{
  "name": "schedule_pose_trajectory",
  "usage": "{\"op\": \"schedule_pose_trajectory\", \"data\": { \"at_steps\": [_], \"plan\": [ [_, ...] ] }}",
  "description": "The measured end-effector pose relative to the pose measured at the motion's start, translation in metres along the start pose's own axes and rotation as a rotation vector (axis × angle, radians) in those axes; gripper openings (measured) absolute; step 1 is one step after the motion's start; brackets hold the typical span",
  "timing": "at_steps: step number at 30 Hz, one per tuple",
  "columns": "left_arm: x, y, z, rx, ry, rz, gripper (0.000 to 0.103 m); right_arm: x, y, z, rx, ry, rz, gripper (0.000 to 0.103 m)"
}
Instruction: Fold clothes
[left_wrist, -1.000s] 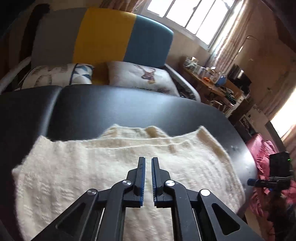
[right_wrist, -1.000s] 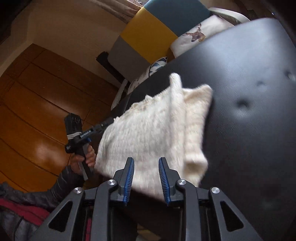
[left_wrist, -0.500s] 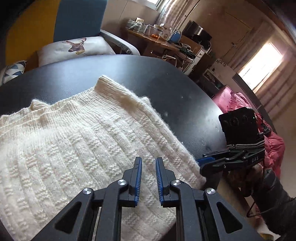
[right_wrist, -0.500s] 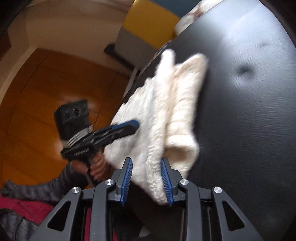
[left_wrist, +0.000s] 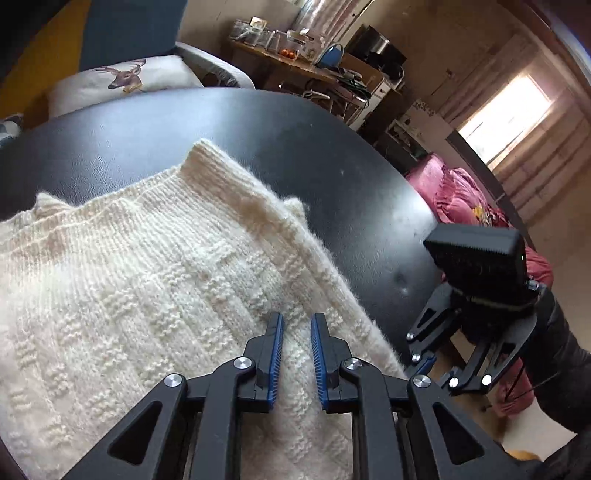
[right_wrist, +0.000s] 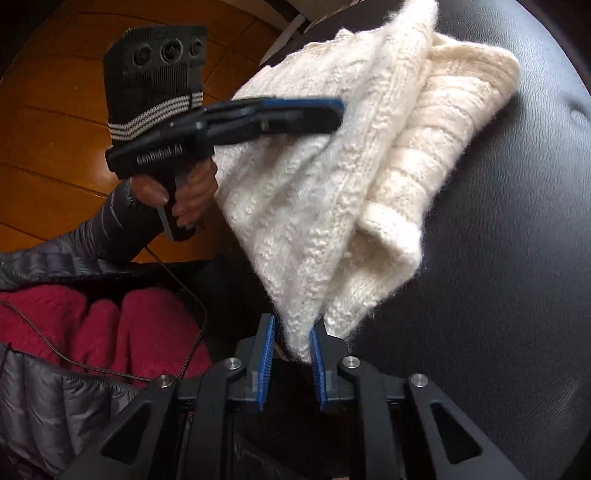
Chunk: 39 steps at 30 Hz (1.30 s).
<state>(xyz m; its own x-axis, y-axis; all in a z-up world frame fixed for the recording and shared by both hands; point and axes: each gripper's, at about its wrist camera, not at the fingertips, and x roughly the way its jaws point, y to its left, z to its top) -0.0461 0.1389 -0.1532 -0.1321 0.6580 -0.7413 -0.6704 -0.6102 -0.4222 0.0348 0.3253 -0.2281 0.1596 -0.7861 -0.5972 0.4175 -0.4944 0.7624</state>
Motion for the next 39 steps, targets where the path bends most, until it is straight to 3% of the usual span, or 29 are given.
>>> {"op": "schedule_pose_trajectory", "data": {
  "at_steps": [4, 9, 10, 11, 13, 16, 20, 23, 25, 26, 28, 32, 34, 37, 39],
  "plan": [
    [0.015, -0.003, 0.003, 0.046, -0.012, 0.059, 0.020, -0.003, -0.005, -0.015, 0.047, -0.065, -0.012, 0.014],
    [0.011, 0.001, 0.005, -0.004, -0.019, 0.060, 0.020, -0.026, 0.018, -0.029, 0.049, -0.147, -0.184, 0.019],
    [0.004, 0.002, 0.005, -0.029, -0.028, 0.054, 0.024, -0.033, 0.026, -0.029, 0.039, -0.176, -0.218, 0.027],
    [-0.006, 0.002, 0.004, -0.041, -0.052, 0.048, 0.036, -0.039, 0.034, -0.030, 0.028, -0.211, -0.240, 0.033],
    [-0.031, 0.001, -0.001, -0.047, -0.138, 0.041, 0.050, -0.044, 0.051, -0.026, -0.011, -0.283, -0.271, 0.033],
    [-0.059, 0.010, -0.012, -0.073, -0.210, 0.064, 0.052, -0.042, 0.073, -0.019, -0.076, -0.374, -0.320, 0.034],
    [-0.080, 0.035, -0.038, -0.139, -0.223, 0.129, 0.052, -0.006, 0.068, -0.002, -0.096, -0.341, -0.419, 0.037],
    [-0.077, 0.054, -0.061, -0.217, -0.202, 0.149, 0.054, 0.011, 0.055, 0.001, -0.042, -0.301, -0.572, 0.034],
    [-0.071, 0.062, -0.072, -0.254, -0.202, 0.149, 0.054, 0.003, 0.042, -0.010, 0.004, -0.351, -0.551, 0.029],
    [-0.069, 0.060, -0.075, -0.254, -0.217, 0.155, 0.054, -0.002, 0.036, -0.013, 0.032, -0.365, -0.549, 0.020],
    [-0.061, 0.055, -0.073, -0.263, -0.226, 0.159, 0.055, -0.010, 0.030, -0.016, 0.052, -0.391, -0.582, 0.016],
    [-0.054, 0.044, -0.063, -0.227, -0.212, 0.126, 0.058, -0.021, 0.033, -0.009, 0.095, -0.404, -0.681, 0.016],
    [-0.071, 0.045, -0.067, -0.250, -0.235, 0.091, 0.058, -0.020, 0.045, 0.004, 0.111, -0.402, -0.733, 0.020],
    [-0.113, 0.056, -0.085, -0.300, -0.315, 0.084, 0.058, -0.017, 0.070, 0.023, 0.078, -0.443, -0.713, 0.032],
    [-0.149, 0.068, -0.103, -0.335, -0.387, 0.103, 0.059, -0.009, 0.089, 0.038, 0.026, -0.470, -0.652, 0.032]
  ]
}}
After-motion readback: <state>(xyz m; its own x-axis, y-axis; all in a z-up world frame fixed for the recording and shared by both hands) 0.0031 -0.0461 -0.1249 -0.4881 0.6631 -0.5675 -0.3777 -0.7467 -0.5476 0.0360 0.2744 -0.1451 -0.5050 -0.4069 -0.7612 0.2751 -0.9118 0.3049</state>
